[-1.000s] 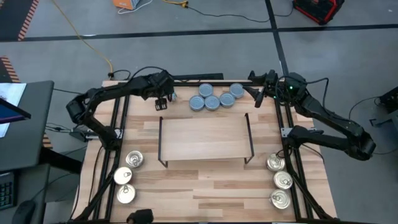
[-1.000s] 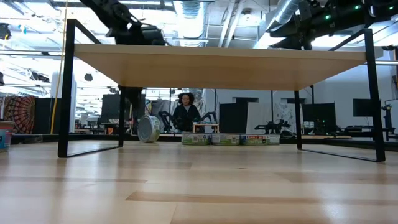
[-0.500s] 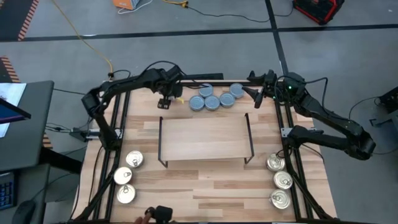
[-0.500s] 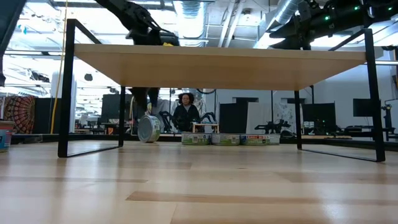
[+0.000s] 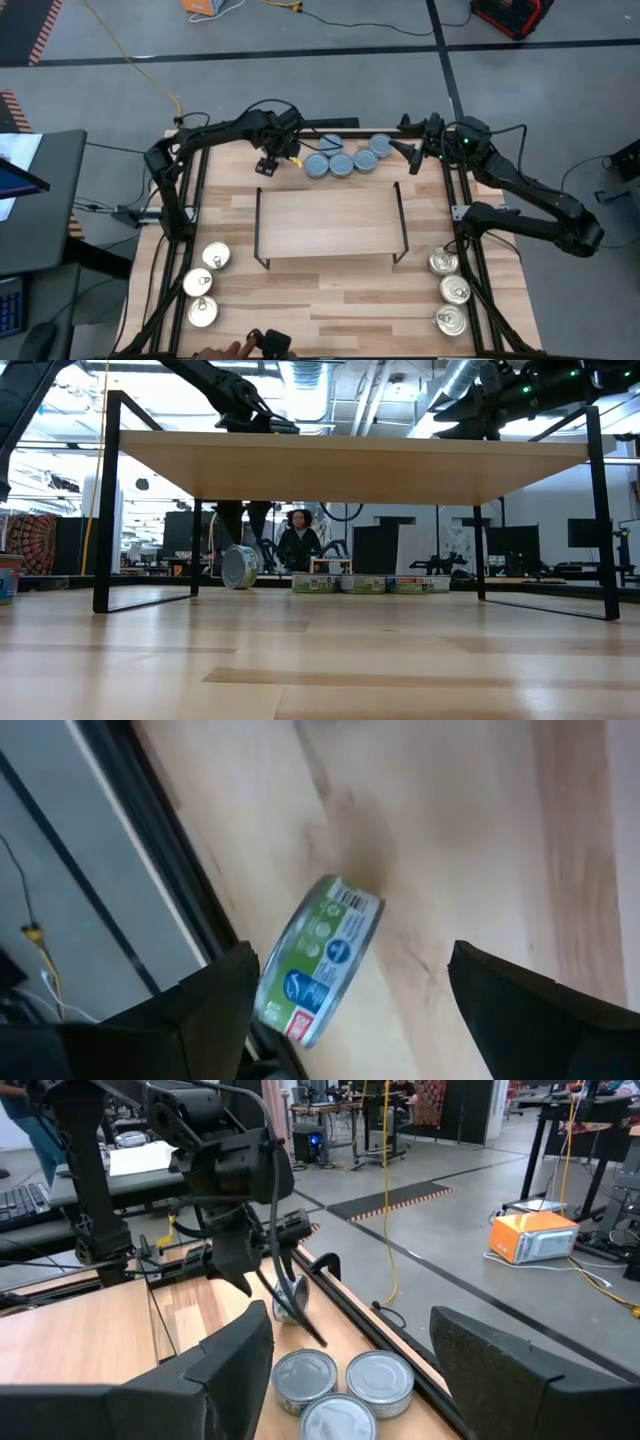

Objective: Stack canned seafood by type on shelf
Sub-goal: Put the green tuna can on the shelf, then stack the green tuna can on top of the green tuna can on the shelf

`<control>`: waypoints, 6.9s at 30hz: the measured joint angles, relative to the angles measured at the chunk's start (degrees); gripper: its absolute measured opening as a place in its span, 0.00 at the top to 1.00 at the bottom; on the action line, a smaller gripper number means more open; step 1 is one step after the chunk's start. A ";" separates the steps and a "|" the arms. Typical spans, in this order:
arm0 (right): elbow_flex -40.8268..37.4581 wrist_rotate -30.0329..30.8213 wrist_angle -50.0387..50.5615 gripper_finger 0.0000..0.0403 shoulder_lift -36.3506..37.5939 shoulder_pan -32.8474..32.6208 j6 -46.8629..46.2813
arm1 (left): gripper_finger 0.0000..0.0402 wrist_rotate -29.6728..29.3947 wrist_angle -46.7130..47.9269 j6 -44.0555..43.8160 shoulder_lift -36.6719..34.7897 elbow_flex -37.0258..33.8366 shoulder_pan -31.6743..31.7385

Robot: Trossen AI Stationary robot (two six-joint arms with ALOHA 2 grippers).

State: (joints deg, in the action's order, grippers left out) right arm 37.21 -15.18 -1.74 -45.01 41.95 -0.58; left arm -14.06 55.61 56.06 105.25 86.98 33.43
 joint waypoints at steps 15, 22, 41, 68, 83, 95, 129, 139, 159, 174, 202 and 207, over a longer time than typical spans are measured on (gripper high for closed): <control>0.00 -0.37 -1.64 0.27 0.02 -4.28 0.43 | 0.23 2.66 -2.55 6.60 0.97 -0.04 2.73; 0.00 -0.35 -1.79 0.27 0.01 -5.67 0.00 | 0.23 2.38 -1.11 6.62 4.41 -0.13 3.50; 0.00 -0.28 -1.85 0.27 -0.02 -5.68 -0.01 | 0.66 -3.29 5.39 4.60 5.44 -0.09 2.62; 0.00 -0.14 0.79 0.27 0.06 -3.17 0.83 | 0.66 3.54 9.74 -8.10 4.81 18.01 0.24; 0.00 -0.18 1.33 0.27 1.37 -3.30 0.74 | 0.66 46.50 31.19 -40.68 3.85 39.60 -8.36; 0.00 -1.48 1.29 0.27 3.10 -7.22 0.18 | 0.62 46.81 34.34 -46.30 3.76 31.38 -18.53; 0.00 -1.53 1.79 0.27 3.10 -8.46 1.60 | 0.29 36.27 15.64 -45.39 3.76 25.59 -4.75; 0.00 -1.53 3.61 0.27 3.10 -5.23 2.56 | 0.36 37.78 -8.04 -54.81 4.61 14.56 9.38; -0.02 -1.51 2.80 0.27 2.95 -5.29 0.63 | 0.44 28.16 -33.06 -45.88 4.56 -4.69 9.27; -0.02 -1.50 4.48 0.27 2.93 -5.48 1.09 | 0.53 7.07 -40.72 -29.41 4.57 -7.44 3.86; -0.02 -1.22 6.01 0.27 3.08 -3.89 2.14 | 0.59 9.62 -72.08 -22.63 4.57 -27.24 -1.64; -0.02 -1.21 6.01 0.27 3.08 -4.07 2.14 | 0.59 8.23 -69.74 -24.78 4.15 -27.19 -1.62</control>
State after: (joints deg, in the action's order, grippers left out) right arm 37.19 -16.39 4.27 -41.93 37.89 1.56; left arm -5.82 -14.12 31.28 109.40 59.79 31.81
